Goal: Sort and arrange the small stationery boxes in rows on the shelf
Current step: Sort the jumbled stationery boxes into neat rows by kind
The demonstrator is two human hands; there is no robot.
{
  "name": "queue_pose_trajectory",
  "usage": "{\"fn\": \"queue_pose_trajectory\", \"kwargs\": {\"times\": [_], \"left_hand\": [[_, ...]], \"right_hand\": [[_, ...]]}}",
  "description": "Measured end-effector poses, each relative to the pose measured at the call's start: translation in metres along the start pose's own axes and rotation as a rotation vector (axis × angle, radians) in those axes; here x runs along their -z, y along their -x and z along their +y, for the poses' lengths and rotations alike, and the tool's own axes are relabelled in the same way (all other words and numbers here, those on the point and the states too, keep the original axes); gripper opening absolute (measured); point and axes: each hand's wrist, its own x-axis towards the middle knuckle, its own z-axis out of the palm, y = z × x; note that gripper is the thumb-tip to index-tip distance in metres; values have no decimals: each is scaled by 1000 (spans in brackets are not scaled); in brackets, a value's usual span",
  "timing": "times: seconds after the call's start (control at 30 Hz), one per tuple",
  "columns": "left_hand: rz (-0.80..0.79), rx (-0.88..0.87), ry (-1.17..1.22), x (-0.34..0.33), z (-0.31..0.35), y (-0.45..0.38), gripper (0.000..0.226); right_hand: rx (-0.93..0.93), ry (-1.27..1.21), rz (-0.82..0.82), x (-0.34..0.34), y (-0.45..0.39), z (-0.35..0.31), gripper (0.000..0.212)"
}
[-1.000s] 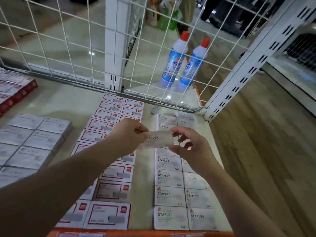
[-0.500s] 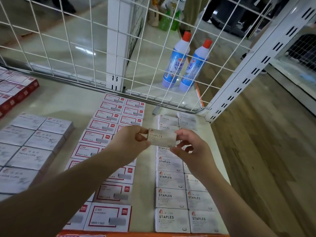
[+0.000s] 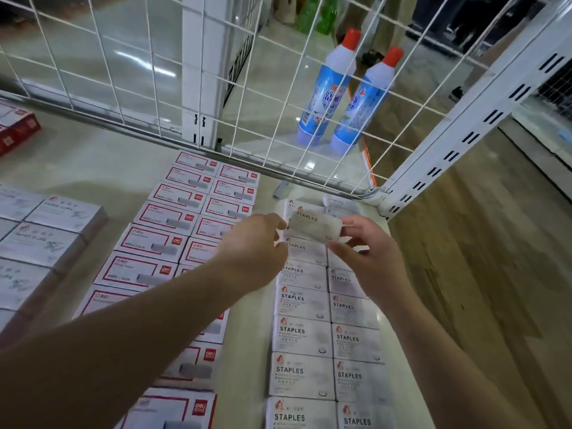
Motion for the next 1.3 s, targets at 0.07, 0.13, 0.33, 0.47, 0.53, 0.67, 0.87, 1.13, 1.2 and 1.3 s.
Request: {"fn": "queue_pose_trajectory", "kwargs": {"times": [0.07,0.13,0.33,0.47,0.53,0.67,0.87,1.13,1.2,1.3], "left_hand": [[-1,-23,-58,-6,0,-4,40],[-30,-30,-113,-9,-1,-9,42],[-155,-65,-255,-13,-3,-27,34],[-208,-132,-398,-18,-3,-33,41],[-193,-150,-424,-20,-6,-34,44],[-124,-199,-440,-21,-9,-39,37],[-129,-185,-374,-19,-8,-46,30],[-4,-159,-334,-21,-1,-62,35],[-10,-152,-342,-21,-1,-67,40],[-26,-126,-355,-22,1,-73,42]], "right_hand": [[-8,17,2,3,-7,4,27],[-32,26,5,4,-15,8,28],[-19,46,71,1,-40,13,21],[-77,71,70,-4,-65,19,31],[-113,83,41,-7,-77,20,40],[-144,117,-22,-11,-93,16,39],[-169,117,-94,-16,-104,14,26],[-190,139,-127,-16,-109,22,32],[-173,151,-142,-16,-109,24,40],[-148,149,-126,-15,-110,28,44]]}}
